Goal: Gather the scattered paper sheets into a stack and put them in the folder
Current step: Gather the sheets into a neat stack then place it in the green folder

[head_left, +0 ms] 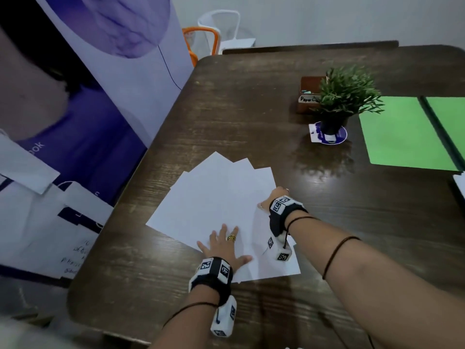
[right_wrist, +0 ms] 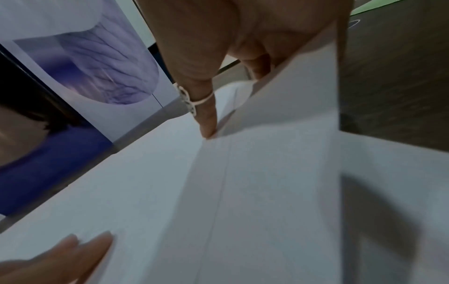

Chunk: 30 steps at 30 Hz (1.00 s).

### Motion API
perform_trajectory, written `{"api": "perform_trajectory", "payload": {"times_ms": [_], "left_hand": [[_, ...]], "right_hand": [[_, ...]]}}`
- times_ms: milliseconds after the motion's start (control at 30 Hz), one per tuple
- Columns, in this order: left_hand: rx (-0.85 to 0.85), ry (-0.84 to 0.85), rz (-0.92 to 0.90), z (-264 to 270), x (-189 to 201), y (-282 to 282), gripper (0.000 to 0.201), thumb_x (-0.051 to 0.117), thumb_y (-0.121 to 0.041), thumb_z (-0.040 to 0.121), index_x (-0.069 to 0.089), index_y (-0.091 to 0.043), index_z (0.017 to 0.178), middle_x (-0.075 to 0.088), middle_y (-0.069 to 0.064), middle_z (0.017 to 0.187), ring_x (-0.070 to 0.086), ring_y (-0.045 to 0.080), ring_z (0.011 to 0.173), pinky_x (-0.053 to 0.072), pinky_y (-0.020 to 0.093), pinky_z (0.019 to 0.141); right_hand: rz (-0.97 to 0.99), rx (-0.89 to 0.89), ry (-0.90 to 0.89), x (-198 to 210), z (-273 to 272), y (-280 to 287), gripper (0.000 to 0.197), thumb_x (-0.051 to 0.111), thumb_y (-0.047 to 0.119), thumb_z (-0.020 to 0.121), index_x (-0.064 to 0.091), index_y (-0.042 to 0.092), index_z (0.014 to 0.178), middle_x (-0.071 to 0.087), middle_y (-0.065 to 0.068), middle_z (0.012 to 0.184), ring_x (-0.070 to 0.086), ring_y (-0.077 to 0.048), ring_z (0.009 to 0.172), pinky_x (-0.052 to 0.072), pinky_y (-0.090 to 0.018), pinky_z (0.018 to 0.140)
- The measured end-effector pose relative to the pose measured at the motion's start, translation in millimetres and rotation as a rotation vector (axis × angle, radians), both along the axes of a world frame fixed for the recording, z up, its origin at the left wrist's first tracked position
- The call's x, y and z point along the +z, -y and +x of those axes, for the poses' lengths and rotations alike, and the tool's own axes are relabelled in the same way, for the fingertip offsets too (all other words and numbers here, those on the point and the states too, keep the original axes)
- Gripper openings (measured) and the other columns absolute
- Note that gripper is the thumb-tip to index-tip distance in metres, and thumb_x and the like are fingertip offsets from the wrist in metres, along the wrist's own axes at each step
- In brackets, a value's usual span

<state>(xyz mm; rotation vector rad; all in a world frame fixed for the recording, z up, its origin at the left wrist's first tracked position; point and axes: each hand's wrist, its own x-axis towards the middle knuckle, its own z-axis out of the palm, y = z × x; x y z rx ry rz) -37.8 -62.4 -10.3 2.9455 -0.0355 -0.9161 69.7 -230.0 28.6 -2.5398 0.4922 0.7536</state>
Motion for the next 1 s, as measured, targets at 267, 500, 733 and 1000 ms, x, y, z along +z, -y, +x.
{"api": "perform_trajectory", "payload": {"times_ms": [267, 500, 733, 1000], "left_hand": [[0.015, -0.01, -0.09, 1, 3, -4, 0.094, 0.054, -0.068, 0.077, 0.002, -0.036, 0.149, -0.01, -0.003, 0.158, -0.004, 0.032, 0.144, 0.002, 0.068, 0.108], [0.017, 0.015, -0.107, 8, 3, -13, 0.08, 0.054, -0.062, 0.082, 0.014, -0.038, 0.147, 0.004, -0.007, 0.157, 0.007, 0.024, 0.143, 0.003, 0.071, 0.105], [0.627, 0.186, -0.105, 44, 12, -27, 0.095, 0.055, -0.058, 0.084, -0.003, -0.02, 0.15, -0.016, 0.021, 0.154, -0.006, 0.041, 0.142, 0.014, 0.063, 0.109], [1.231, 0.21, -0.29, 57, 11, -31, 0.138, 0.08, -0.057, 0.059, -0.009, 0.001, 0.147, 0.022, 0.023, 0.143, 0.025, 0.038, 0.13, 0.028, 0.05, 0.106]], "right_hand": [[-0.233, 0.069, -0.023, 2, 7, -28, 0.05, 0.055, 0.051, 0.082, 0.05, 0.01, 0.11, 0.05, -0.009, 0.124, 0.038, -0.03, 0.127, 0.027, -0.032, 0.107], [-0.378, 0.313, 0.46, 6, -14, -23, 0.075, 0.044, 0.049, 0.092, 0.008, 0.016, 0.15, -0.011, -0.005, 0.158, -0.013, -0.035, 0.143, 0.005, -0.054, 0.114], [-0.141, 0.199, 0.166, -29, -32, 3, 0.081, 0.052, 0.043, 0.091, 0.007, 0.008, 0.149, -0.005, -0.008, 0.158, -0.004, -0.028, 0.145, 0.017, -0.041, 0.117], [-0.425, 0.194, -0.023, -23, -10, -5, 0.086, 0.057, 0.066, 0.075, 0.04, 0.005, 0.132, 0.043, -0.007, 0.133, 0.033, -0.028, 0.13, 0.033, -0.037, 0.103]]}}
